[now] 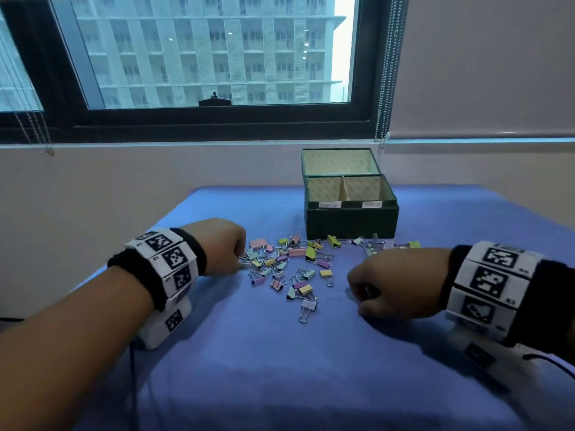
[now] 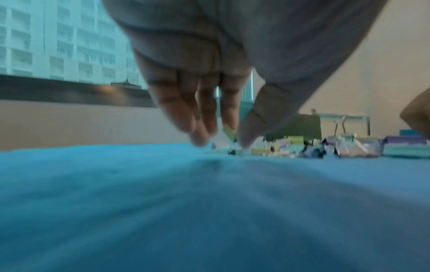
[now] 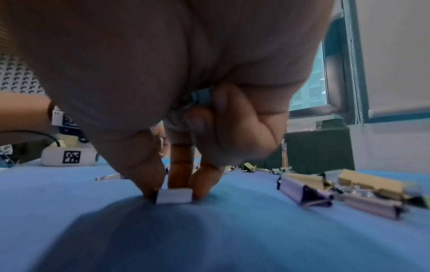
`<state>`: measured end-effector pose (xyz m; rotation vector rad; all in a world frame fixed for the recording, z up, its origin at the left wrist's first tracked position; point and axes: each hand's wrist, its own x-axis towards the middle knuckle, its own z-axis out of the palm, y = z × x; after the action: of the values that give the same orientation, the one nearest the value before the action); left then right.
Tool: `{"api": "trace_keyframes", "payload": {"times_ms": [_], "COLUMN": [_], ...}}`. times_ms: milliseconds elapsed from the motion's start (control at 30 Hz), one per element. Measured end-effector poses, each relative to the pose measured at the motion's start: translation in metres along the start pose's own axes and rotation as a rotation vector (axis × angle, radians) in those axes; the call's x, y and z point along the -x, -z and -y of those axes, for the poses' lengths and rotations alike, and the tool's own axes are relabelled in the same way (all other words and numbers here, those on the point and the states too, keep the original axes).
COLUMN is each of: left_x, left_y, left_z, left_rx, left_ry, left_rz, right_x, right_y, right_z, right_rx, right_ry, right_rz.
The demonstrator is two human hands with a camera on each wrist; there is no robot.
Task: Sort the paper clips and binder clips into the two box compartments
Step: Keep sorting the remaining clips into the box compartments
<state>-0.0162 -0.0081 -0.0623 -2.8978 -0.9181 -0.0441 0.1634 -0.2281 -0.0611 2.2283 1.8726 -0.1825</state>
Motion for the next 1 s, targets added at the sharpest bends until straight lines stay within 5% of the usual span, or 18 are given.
{"api": "trace_keyframes", "payload": {"times_ms": [200,367,467,567,733,1000], "left_x": [-0.009,-0.012,-0.014,-0.015,-0.017,-0.016], "left_y": [-0.008,-0.011,-0.013,-0.015,-0.014,-0.011], "left_z": [-0.002,-0.001,0.0,-0.001,-0.004,0.002], "left_rx": [0.005,0.012,0.038,0.037,0.026,0.074], "left_ry": [-0.058,-0.099,-0.086,-0.091,-0.079,-0.078], "left_rz": [0.029,0.064,0.066,0.042,0.086,0.025], "right_x": [-0.017,-0.02,-0.021,-0.039,-0.095,-0.106], "right_y": [0.011,0.016,0.025,0.052,0.091,0.087], "right_z": [-0.006,-0.003,0.003,-0.006,-0.046,-0.051], "right_rx": [-0.098,-0.116,-0.137,-0.183,-0.314,-0.698], "right_ry": [0.023,-0.067,-0.023,-0.007,-0.226,-0.292], "right_rz": [-0.05,0.167,0.176,-0.008,-0.404,-0.686]}}
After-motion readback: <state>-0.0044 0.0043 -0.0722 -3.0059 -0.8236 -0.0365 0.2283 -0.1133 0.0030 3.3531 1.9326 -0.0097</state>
